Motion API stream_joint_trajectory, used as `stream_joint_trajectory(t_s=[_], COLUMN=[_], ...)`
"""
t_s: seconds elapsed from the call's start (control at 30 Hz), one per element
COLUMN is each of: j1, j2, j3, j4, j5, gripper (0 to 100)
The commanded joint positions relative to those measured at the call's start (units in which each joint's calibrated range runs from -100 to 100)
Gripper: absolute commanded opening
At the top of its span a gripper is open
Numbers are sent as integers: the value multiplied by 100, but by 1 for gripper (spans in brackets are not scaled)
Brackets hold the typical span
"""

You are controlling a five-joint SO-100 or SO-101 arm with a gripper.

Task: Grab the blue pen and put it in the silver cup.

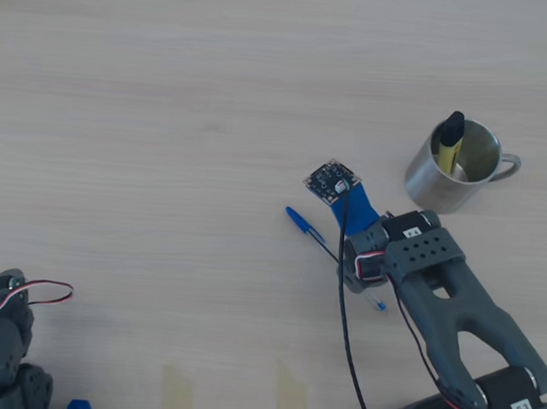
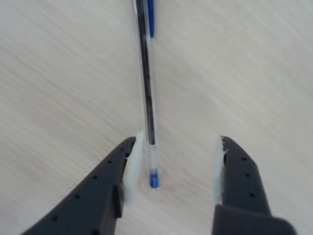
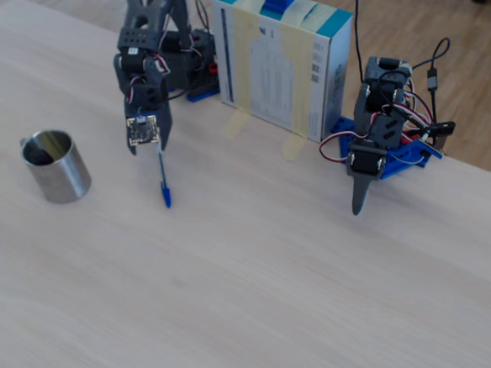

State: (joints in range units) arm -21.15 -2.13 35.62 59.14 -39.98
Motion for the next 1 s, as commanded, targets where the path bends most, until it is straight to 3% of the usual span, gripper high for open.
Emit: stream_joint_trajectory(t_s=[0.0,0.97], j1=[30,-57], j2=[271,1376], j3=[-419,-791], j4=[36,-33], j5=[3,-44], gripper=[23,24])
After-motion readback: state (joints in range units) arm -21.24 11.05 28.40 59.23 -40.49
